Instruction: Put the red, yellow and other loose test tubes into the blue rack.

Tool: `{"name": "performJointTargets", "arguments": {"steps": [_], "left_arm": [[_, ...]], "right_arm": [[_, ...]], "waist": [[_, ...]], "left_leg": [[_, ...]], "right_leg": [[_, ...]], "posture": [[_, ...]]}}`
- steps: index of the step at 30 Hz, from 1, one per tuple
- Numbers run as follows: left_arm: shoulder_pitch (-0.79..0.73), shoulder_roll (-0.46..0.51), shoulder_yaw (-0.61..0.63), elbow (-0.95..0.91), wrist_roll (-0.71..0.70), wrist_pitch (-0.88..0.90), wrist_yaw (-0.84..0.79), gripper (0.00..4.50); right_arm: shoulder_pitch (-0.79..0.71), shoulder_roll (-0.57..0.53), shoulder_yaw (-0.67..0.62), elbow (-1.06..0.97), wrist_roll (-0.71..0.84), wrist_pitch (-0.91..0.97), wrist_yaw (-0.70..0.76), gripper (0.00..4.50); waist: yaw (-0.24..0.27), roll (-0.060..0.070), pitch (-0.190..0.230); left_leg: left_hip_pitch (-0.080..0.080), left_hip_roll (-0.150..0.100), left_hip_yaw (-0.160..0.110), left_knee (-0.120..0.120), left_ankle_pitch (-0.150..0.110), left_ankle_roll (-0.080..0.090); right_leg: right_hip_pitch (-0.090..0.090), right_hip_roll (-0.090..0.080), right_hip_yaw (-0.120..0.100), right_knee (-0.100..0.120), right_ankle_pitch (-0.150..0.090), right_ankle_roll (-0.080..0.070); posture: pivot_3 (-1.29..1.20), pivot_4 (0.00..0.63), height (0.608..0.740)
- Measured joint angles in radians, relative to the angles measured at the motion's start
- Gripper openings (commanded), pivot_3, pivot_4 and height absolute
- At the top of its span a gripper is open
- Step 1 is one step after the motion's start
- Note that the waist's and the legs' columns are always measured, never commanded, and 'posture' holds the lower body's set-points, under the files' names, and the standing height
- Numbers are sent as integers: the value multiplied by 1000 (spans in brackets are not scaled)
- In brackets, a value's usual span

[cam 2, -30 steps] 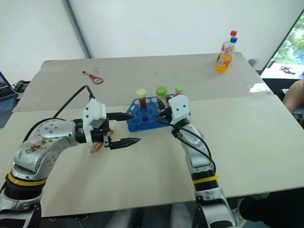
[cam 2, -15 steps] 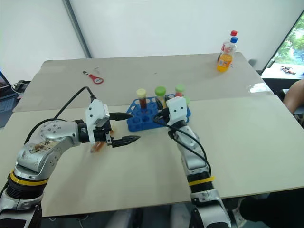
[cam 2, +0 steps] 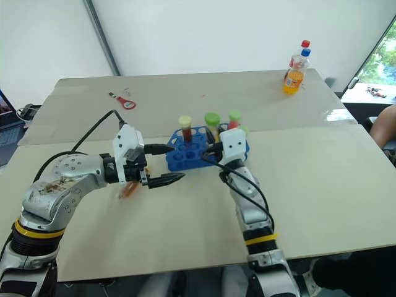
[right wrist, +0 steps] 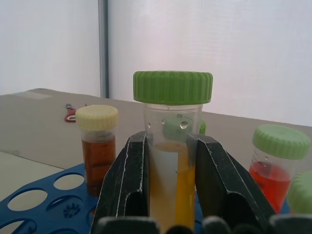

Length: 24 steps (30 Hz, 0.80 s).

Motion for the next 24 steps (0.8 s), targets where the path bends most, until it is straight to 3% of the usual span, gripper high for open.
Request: {"name": "performJointTargets", "arguments": {"steps": [22,24], "left_arm": [[0,0,0,0,2,0,2,4500],[0,-1,0,0,2,0,2,4500]], "right_arm": [[3,36,24,62,-32,-18,-22,879],[7,40,17,62,-21,-18,-22,1945]], "waist": [[-1,0,0],[-1,0,0]], "left_leg": [[0,0,0,-3,1,-2],[0,0,0,-4,1,-2]], "right_leg": [[-2,0,0,0,0,0],[-2,0,0,0,0,0]], "posture": [[0,150,740],[0,150,740]]}}
